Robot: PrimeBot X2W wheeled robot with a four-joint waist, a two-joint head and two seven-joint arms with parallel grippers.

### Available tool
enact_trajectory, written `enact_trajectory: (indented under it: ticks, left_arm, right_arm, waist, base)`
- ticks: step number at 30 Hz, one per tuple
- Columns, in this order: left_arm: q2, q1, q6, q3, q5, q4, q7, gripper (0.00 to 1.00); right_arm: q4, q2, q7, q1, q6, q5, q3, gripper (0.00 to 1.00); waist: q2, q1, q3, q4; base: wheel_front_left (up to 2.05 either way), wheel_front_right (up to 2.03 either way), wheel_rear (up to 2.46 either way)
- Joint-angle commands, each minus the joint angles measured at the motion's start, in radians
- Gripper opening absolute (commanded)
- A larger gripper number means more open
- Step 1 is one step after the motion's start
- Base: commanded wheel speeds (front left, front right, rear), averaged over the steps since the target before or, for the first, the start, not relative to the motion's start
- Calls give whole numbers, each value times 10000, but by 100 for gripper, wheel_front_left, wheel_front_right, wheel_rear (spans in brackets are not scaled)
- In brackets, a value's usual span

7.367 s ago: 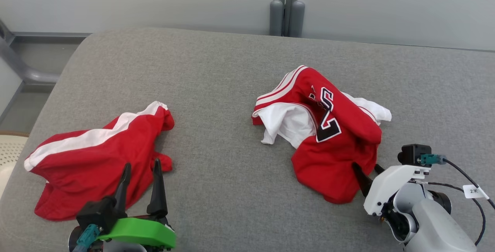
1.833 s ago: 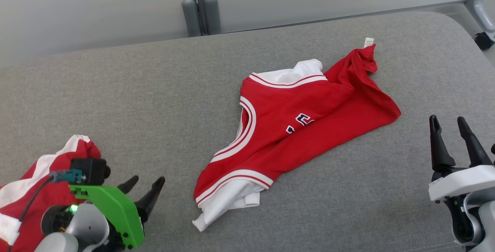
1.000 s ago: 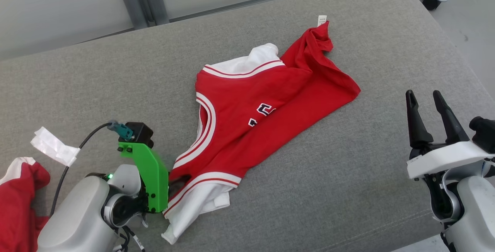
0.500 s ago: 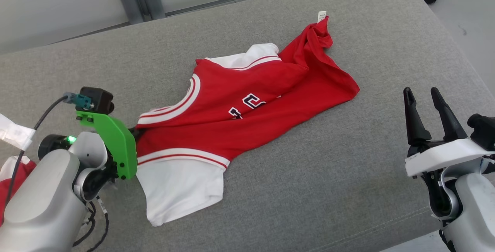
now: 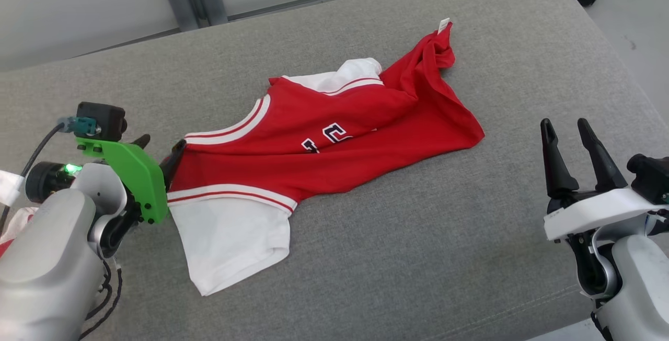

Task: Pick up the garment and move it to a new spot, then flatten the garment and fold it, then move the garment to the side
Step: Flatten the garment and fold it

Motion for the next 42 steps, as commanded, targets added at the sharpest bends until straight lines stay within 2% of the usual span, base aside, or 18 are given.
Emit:
enact_trajectory:
  ticks: [1,3,7,14,18,22,27,30,42]
  left_arm:
    - [155,-58,-24,-29,120,-96,-241,100]
    - [262,126,24,-5,295,-262,-647,100]
    - [378,704,572,271,435,-985,-1764,100]
    - [418,2631,2243,1060,523,-3160,-3901,100]
    - [365,3829,2946,1427,473,-4352,-4640,100]
    - [248,4846,3507,1610,514,-5210,-4891,100]
    - [-115,5488,3737,1605,510,-5936,-5022,100]
    - [-219,5463,3683,1455,567,-6023,-4974,100]
    - [-770,4926,3493,1032,1144,-5894,-5053,100]
  right_arm:
    - [9,-29,-28,137,-7,-50,-1,100]
    - [41,-57,-28,258,-7,-71,-13,100]
    - [102,-111,-28,502,-7,-88,9,100]
    - [262,-143,-28,984,-7,-50,-9,100]
    - [351,-96,-28,1173,-7,-31,-12,100]
    - [467,-84,-28,1231,-7,-30,61,100]
    - [895,-358,-28,741,-7,50,401,100]
    - [1375,-519,160,310,-7,139,578,100]
    - [4410,-1104,2039,-2102,-7,224,1274,100]
  waist:
    - [-1,0,-255,238]
    - [-1,0,-423,403]
    - [-1,0,-773,699]
    - [-1,0,-1204,1106]
    - [-1,0,-1354,1260]
    - [-1,0,-1411,1344]
    - [-1,0,-1312,1644]
    - [-1,0,-1182,1836]
    - [-1,0,-320,2947]
  base:
    - [0,0,0]
    - [0,0,0]
    - [0,0,0]
    - [0,0,0]
    - [0,0,0]
    - [0,0,0]
    - [0,0,0]
    - [0,0,0]
    - [0,0,0]
